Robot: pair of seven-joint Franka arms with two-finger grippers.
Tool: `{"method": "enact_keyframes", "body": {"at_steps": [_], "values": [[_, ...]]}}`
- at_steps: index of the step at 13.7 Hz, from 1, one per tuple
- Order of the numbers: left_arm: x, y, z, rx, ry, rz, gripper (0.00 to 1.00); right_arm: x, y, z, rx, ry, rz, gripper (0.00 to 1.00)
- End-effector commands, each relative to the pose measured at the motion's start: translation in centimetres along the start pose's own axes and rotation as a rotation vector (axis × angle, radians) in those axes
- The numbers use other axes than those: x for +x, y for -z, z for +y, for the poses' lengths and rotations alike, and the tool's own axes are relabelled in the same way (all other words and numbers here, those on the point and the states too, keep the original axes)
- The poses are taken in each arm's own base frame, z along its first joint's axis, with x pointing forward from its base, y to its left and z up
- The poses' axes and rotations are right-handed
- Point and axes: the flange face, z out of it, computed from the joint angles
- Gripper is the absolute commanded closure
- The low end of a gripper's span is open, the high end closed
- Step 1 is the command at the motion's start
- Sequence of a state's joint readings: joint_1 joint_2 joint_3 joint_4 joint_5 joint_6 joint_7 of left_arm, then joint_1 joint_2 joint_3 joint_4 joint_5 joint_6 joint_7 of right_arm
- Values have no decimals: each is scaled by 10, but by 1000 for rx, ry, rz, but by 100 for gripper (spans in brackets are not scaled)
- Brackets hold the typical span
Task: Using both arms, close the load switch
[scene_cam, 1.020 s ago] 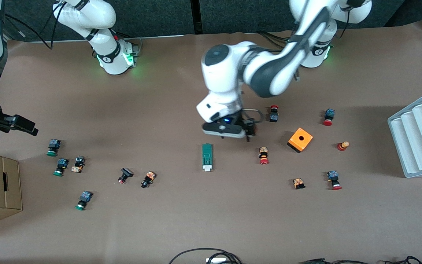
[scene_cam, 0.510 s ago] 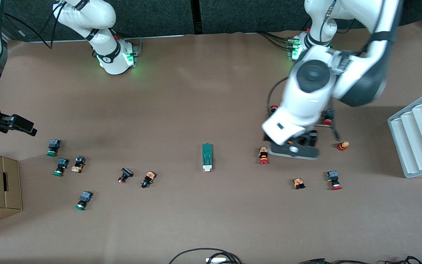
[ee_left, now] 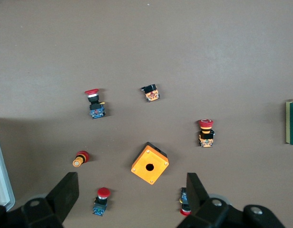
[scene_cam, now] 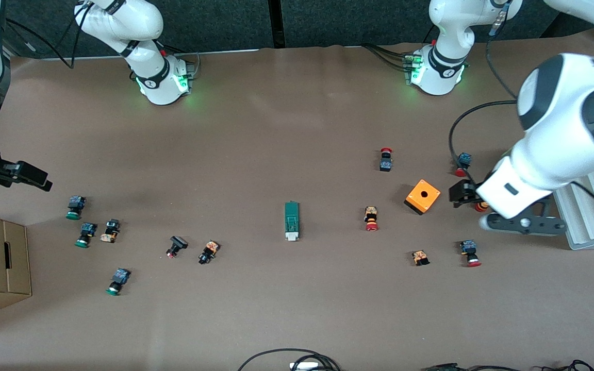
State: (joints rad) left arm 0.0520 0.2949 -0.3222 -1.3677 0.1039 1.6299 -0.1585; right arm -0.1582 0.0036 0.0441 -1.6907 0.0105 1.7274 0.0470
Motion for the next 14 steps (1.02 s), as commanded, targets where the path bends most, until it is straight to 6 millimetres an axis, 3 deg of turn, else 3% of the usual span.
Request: {"method": "enact_keyframes", "body": {"at_steps": [1, 3, 6, 10, 14], "values": [[-33, 25, -31, -19, 3, 3, 0, 6, 2, 0, -25, 4, 3, 0], [-44, 27, -63, -25, -26, 2, 0, 6, 1, -1, -24, 8, 2, 0], [-76, 23, -70, -18, -59, 61, 0, 6, 1, -1, -24, 8, 2, 0], [-76, 21, -88, -19, -46, 77, 0, 6, 1, 0, -26, 9, 2, 0], [-80, 25, -87, -10, 48, 32, 0, 6, 1, 0, -26, 9, 2, 0]]}}
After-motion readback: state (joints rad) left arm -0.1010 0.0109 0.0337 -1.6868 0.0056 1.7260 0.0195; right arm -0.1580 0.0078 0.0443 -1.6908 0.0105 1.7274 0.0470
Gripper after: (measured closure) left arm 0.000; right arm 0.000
